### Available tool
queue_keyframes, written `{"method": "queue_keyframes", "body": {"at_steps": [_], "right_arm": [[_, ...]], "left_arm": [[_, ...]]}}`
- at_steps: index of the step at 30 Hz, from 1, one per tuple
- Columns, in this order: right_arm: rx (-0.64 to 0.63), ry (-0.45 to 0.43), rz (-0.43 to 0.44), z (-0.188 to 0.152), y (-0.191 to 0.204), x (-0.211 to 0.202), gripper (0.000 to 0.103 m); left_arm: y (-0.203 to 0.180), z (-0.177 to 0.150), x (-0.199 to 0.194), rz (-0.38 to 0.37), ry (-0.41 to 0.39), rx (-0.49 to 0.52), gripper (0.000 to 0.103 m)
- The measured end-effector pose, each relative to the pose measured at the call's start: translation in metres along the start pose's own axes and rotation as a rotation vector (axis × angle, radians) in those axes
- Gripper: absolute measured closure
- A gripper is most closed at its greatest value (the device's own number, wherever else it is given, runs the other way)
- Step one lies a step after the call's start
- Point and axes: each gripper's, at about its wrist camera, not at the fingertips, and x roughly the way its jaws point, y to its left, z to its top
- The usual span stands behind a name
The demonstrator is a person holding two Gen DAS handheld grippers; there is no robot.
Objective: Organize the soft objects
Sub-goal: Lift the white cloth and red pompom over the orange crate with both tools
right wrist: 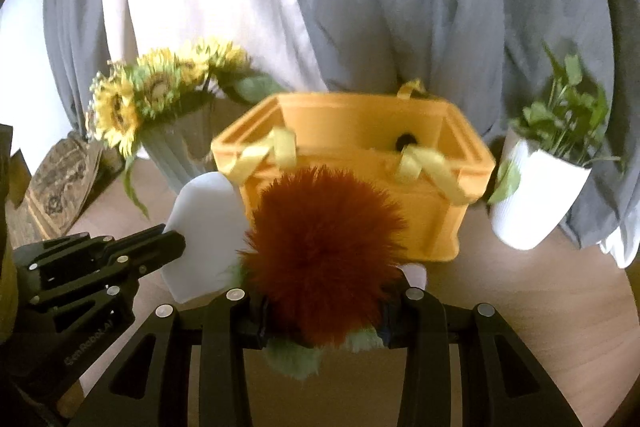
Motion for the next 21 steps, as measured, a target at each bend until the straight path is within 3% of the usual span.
{"method": "queue_keyframes", "body": {"at_steps": [21], "right_arm": [[0.029, -0.206, -0.031, 0.064, -0.017, -0.028, 0.064]], "left_arm": [[-0.013, 0.071, -0.026, 0.039, -0.222, 0.030, 0.094]]}}
